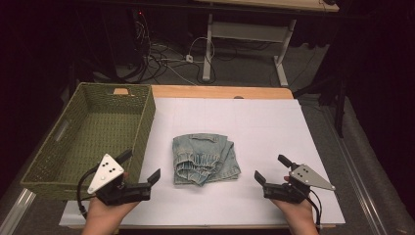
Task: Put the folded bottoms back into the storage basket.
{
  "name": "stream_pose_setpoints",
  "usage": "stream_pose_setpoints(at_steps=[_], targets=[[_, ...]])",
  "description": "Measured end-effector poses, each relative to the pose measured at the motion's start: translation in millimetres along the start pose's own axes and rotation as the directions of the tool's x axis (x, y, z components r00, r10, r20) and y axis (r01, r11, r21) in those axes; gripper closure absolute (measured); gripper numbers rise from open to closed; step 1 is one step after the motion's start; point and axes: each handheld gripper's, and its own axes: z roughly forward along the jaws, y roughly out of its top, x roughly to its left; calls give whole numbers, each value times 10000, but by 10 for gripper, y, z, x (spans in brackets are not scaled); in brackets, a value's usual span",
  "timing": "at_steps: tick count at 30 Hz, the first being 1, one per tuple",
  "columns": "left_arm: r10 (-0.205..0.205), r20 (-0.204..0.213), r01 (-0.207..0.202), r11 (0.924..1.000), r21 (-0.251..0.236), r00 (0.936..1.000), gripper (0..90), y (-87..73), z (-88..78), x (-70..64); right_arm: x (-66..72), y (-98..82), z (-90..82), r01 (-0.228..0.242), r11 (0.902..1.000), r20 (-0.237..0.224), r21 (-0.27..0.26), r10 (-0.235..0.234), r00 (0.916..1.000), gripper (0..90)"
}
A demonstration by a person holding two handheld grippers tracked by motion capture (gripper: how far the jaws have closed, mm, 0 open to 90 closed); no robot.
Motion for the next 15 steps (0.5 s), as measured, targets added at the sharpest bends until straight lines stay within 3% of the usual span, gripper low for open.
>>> stream_pose_setpoints(at_steps=[1,3,4,6,8,9,10,11,12,13,14,15], targets=[[0,0,0,10000,0,10000,0,0,0,0,14,11,32,56,9999,-52,91,-56,10000,5],[97,474,-113,9993,344,9988,0,-35,152,-165,44,33,106,204,9993,-191,306,-198,9996,16],[97,474,-113,9993,344,9988,0,-35,152,-165,50,38,132,230,9992,-252,340,-221,9994,30],[240,915,-329,9947,974,9955,0,-111,383,-308,74,42,232,197,9978,-427,630,-170,9989,48],[295,943,-410,9917,1222,9951,0,-141,465,-330,104,36,333,254,9955,-536,918,-205,9983,77],[142,939,-328,9792,2001,9955,0,-203,641,-327,118,30,387,230,9935,-577,1115,-166,9982,87],[24,948,-257,9693,2447,9955,0,-225,705,-312,131,21,439,156,9918,-637,1271,-75,9979,102],[24,948,-257,9693,2447,9955,0,-225,705,-312,131,21,439,156,9918,-637,1271,-75,9979,102],[-198,966,-125,9463,3229,9951,0,-267,809,-280,140,15,476,136,9901,-688,1394,-40,9976,129],[-155,819,-172,9230,3845,9965,0,-354,902,-249,169,-5,582,167,9837,-815,1793,-20,9967,170],[-159,721,-154,9106,4130,9973,0,-413,937,-231,179,-12,618,161,9807,-832,1947,2,9965,198],[-228,714,-99,9044,4266,9972,0,-444,948,-217,193,-25,675,203,9744,-885,2240,-4,9961,228]])
